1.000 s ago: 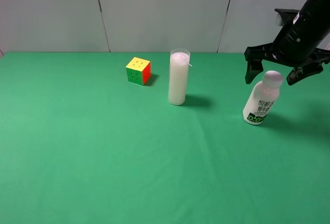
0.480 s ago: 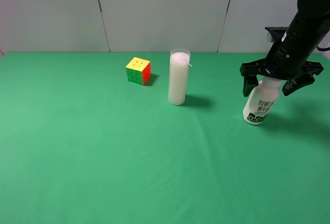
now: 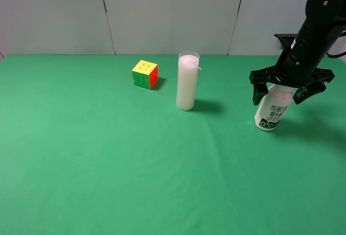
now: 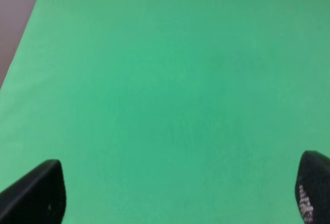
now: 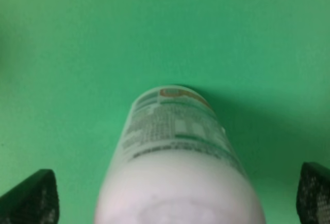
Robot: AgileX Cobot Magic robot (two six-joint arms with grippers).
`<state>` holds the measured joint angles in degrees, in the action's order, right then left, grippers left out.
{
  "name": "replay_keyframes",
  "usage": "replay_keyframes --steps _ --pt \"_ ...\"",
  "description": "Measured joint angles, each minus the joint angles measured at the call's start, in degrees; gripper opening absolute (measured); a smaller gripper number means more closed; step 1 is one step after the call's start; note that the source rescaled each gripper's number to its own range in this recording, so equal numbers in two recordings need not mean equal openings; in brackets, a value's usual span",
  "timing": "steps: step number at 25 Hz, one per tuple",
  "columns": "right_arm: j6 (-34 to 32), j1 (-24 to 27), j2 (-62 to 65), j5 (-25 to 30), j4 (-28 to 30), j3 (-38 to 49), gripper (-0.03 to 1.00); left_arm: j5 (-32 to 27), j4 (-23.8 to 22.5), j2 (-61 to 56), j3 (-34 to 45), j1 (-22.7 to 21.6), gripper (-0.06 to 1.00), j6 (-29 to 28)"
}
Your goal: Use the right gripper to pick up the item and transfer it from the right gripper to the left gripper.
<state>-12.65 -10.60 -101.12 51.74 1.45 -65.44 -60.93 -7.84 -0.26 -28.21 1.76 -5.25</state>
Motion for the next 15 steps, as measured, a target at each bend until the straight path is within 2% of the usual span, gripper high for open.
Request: replay_keyframes --steps 5,6,7,8,9,10,11,15 --pt "0.0 0.0 0.0 0.0 0.0 0.0 0.98 0.0 0.0 0.0 0.0 0.0 1.0 0.0" --pt "-0.1 0.0 0.0 0.0 0.0 0.0 0.87 0.0 0.0 0.0 0.0 0.0 1.0 0.0" --pt "-0.1 0.0 0.0 0.0 0.0 0.0 0.69 0.0 0.0 0.0 0.0 0.0 1.0 0.0" --pt "-0.1 0.0 0.0 0.0 0.0 0.0 0.48 0.0 0.0 0.0 0.0 0.0 1.0 0.0" --pt "-0.1 0.0 0.0 0.0 0.2 0.0 0.17 0.0 0.0 0.0 0.0 0.0 1.0 0.0" --pt "-0.2 0.0 0.0 0.0 0.3 0.0 0.0 0.0 0.0 0.0 0.0 0.0 1.0 0.0" --pt "-0.2 0.0 0.0 0.1 0.6 0.0 0.04 0.0 0.0 0.0 0.0 0.0 1.0 0.0" --pt "-0.2 0.0 0.0 0.2 0.7 0.0 0.03 0.0 0.0 0.0 0.0 0.0 1.0 0.0"
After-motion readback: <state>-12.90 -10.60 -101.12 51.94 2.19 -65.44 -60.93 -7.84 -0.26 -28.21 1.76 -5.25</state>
